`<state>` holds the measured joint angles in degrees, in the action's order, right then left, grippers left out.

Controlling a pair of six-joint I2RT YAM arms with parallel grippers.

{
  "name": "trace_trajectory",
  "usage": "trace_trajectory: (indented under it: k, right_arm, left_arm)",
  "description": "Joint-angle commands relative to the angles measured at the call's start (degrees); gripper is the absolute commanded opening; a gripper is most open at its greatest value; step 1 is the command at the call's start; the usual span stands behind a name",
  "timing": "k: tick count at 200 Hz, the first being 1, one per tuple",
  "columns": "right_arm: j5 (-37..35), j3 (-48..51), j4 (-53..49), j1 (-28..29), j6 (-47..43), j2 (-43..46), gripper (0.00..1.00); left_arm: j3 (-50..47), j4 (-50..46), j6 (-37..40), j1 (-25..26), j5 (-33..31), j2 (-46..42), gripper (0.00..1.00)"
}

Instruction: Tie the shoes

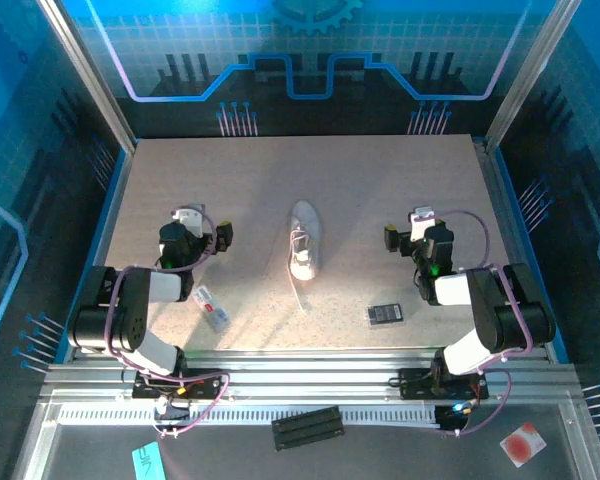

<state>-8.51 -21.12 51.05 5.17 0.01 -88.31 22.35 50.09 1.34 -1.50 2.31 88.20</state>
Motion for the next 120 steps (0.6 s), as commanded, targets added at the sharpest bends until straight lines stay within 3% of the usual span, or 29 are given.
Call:
trace_trajectory:
  k: [1, 120]
  right_arm:
    - [0.4, -1.3, 1.1, -0.7, -0.3, -0.1, 1.0]
    - [0.9, -1.3, 1.1, -0.9, -0.2, -0.1, 1.0]
  left_arm:
    - [-0.1, 1.5, -1.2, 0.1, -0.5, 0.4, 0.99]
    - [0.0, 1.7, -1.3, 0.1, -0.5, 0.5, 0.99]
